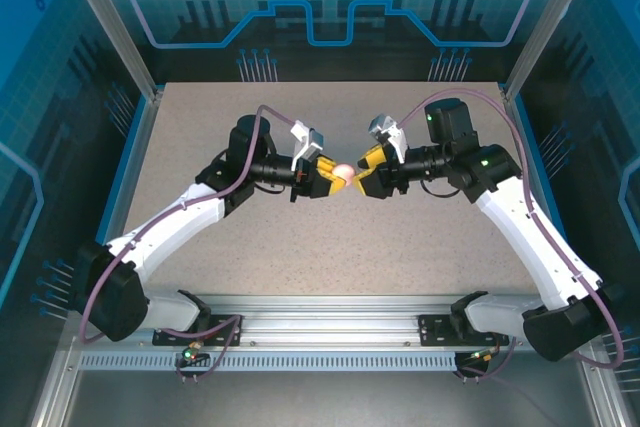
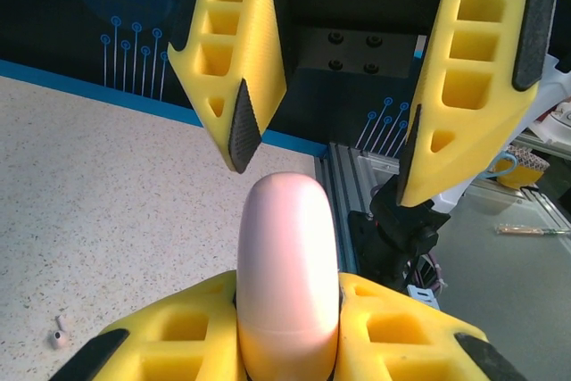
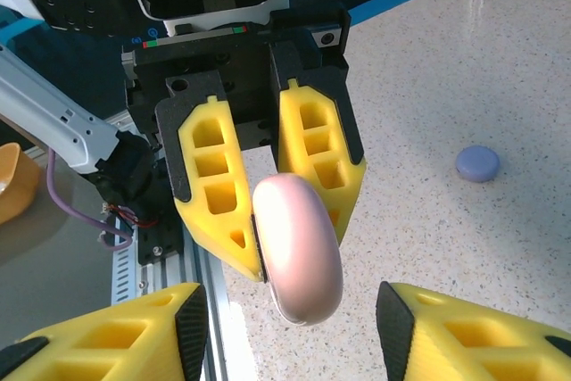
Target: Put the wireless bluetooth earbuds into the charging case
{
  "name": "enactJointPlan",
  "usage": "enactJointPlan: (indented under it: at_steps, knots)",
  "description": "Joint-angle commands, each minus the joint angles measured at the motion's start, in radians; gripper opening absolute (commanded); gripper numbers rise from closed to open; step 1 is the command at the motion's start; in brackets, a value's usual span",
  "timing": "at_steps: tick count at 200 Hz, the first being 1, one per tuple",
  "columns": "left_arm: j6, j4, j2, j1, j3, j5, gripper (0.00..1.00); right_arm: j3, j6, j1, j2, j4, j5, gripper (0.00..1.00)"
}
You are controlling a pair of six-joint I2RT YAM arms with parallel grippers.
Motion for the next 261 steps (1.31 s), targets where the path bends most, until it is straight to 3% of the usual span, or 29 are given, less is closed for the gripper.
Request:
enactJointPlan:
  at_steps: [1, 75, 261]
  knots:
    - [0.041, 0.043, -0.032, -0.011, -0.013, 0.02, 0.0, 0.032, -0.033, 0.014, 0.011, -0.026, 0.007, 0.55]
    - [0.048, 0.042, -0.046, -0.022, -0.015, 0.034, 0.01, 0.096, -0.062, 0.049, 0.085, -0.077, 0.021, 0.55]
    - [0.132, -0.055, -0.06, -0.029, -0.017, 0.042, 0.0, 0.095, 0.007, 0.043, 0.049, -0.019, 0.184, 0.55]
